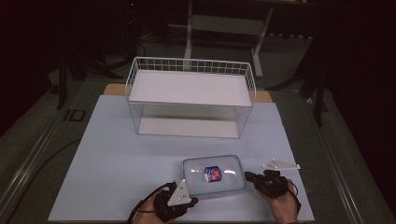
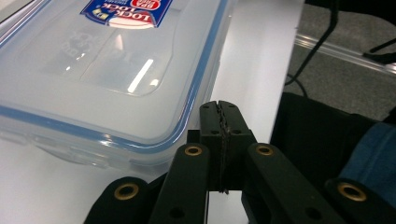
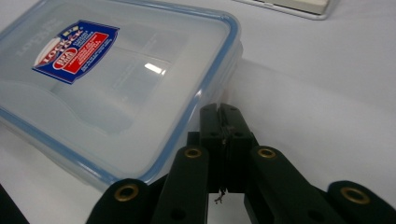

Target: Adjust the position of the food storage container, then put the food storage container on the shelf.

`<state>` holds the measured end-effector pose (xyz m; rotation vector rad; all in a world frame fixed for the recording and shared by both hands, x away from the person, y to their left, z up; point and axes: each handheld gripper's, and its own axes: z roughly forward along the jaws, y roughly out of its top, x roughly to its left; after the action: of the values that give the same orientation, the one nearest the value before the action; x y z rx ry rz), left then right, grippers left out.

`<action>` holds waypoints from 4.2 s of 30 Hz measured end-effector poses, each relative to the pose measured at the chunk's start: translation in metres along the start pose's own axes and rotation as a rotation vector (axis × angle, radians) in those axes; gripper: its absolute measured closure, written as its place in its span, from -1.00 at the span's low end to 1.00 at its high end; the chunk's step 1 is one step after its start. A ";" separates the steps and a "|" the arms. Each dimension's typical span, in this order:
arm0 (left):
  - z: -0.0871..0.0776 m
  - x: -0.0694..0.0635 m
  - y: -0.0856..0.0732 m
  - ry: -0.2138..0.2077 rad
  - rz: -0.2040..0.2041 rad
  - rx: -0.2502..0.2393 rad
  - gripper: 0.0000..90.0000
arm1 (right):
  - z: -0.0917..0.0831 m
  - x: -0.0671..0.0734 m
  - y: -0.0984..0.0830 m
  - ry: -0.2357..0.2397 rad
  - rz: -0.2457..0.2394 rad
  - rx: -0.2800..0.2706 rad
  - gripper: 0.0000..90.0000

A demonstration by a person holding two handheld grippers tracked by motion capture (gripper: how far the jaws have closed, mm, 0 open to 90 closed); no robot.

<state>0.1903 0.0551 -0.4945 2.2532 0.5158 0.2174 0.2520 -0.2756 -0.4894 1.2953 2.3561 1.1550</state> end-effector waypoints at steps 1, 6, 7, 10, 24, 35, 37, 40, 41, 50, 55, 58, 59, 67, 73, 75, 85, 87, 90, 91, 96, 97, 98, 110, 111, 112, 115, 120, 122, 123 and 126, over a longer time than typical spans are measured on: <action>0.000 0.002 -0.001 0.009 -0.005 0.002 0.99 | 0.003 0.001 0.001 0.003 0.006 0.001 0.98; -0.008 0.012 -0.004 0.047 -0.032 -0.003 0.99 | 0.016 0.009 0.011 0.011 0.000 0.006 0.99; -0.009 0.015 -0.004 0.048 -0.038 -0.004 0.99 | 0.018 0.010 0.013 0.019 0.002 0.006 0.99; -0.010 0.021 -0.006 0.065 -0.051 -0.008 0.99 | 0.026 0.014 0.019 0.029 -0.006 0.009 0.99; -0.016 0.040 -0.012 0.121 -0.106 -0.018 0.99 | 0.060 0.028 0.046 0.038 -0.045 0.020 0.99; -0.016 0.045 -0.015 0.125 -0.118 -0.023 0.99 | 0.066 0.034 0.049 0.044 -0.053 0.005 0.99; -0.016 0.044 -0.015 0.130 -0.118 -0.027 0.99 | 0.066 0.034 0.049 0.044 -0.057 0.004 0.99; -0.019 0.044 -0.014 0.121 -0.128 -0.042 0.94 | 0.065 0.034 0.049 0.041 -0.067 0.010 0.91; -0.019 0.044 -0.014 0.121 -0.128 -0.042 0.89 | 0.065 0.034 0.049 0.041 -0.067 0.010 0.91; -0.053 0.052 -0.014 0.172 -0.175 -0.203 0.31 | 0.045 0.031 0.053 0.066 -0.041 -0.064 0.47; -0.068 0.076 -0.020 0.248 -0.287 -0.223 -0.01 | 0.047 0.033 0.055 0.111 -0.026 -0.063 0.19; -0.071 0.089 -0.024 0.277 -0.343 -0.220 -0.13 | 0.051 0.033 0.056 0.128 -0.002 -0.056 0.06; -0.069 0.094 -0.025 0.288 -0.360 -0.211 -0.17 | 0.051 0.033 0.056 0.132 0.005 -0.057 0.04; -0.045 0.118 -0.034 0.183 -0.519 -0.155 -0.46 | 0.067 0.033 0.056 0.198 0.075 -0.020 -0.20; -0.032 0.129 -0.037 0.113 -0.589 -0.135 -0.59 | 0.075 0.030 0.055 0.245 0.120 -0.004 -0.29; -0.030 0.133 -0.039 0.073 -0.612 -0.143 -0.60 | 0.078 0.029 0.054 0.267 0.138 0.011 -0.35; -0.023 0.142 -0.050 -0.084 -0.737 -0.156 -0.59 | 0.090 0.024 0.051 0.354 0.252 0.064 -0.53; -0.024 0.142 -0.049 -0.084 -0.745 -0.149 -0.56 | 0.093 0.023 0.050 0.388 0.289 0.077 -0.51; -0.028 0.144 -0.052 -0.096 -0.778 -0.166 -0.41 | 0.090 0.021 0.049 0.399 0.299 0.074 -0.41; -0.030 0.144 -0.052 -0.100 -0.779 -0.170 -0.37 | 0.089 0.020 0.049 0.402 0.301 0.070 -0.38; -0.040 0.137 -0.053 -0.097 -0.751 -0.189 -0.16 | 0.078 0.017 0.044 0.430 0.300 0.042 -0.13; -0.042 0.135 -0.054 -0.099 -0.752 -0.198 -0.13 | 0.077 0.017 0.044 0.434 0.296 0.038 -0.10; -0.043 0.134 -0.055 -0.102 -0.752 -0.204 -0.09 | 0.075 0.017 0.042 0.439 0.295 0.032 -0.05; -0.052 0.119 -0.057 -0.079 -0.735 -0.223 0.04 | 0.063 0.020 0.036 0.458 0.249 0.000 0.10; -0.052 0.118 -0.057 -0.078 -0.738 -0.222 0.04 | 0.063 0.020 0.036 0.453 0.247 0.000 0.09; -0.052 0.118 -0.057 -0.078 -0.737 -0.220 0.04 | 0.062 0.021 0.036 0.450 0.248 0.002 0.10; -0.053 0.116 -0.056 -0.070 -0.738 -0.221 0.04 | 0.062 0.022 0.035 0.446 0.246 0.000 0.10; -0.055 0.114 -0.054 -0.060 -0.728 -0.216 0.05 | 0.060 0.023 0.035 0.445 0.256 0.000 0.12; -0.055 0.113 -0.053 -0.051 -0.723 -0.218 0.06 | 0.059 0.023 0.036 0.440 0.258 -0.004 0.13; -0.056 0.113 -0.053 -0.049 -0.720 -0.218 0.07 | 0.059 0.024 0.036 0.439 0.255 -0.008 0.14; -0.056 0.113 -0.053 -0.047 -0.724 -0.222 0.07 | 0.059 0.024 0.036 0.435 0.252 -0.016 0.14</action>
<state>0.2592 0.1736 -0.4978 1.7243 1.1736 -0.1436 0.2904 -0.2146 -0.4985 1.4953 2.5110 1.6772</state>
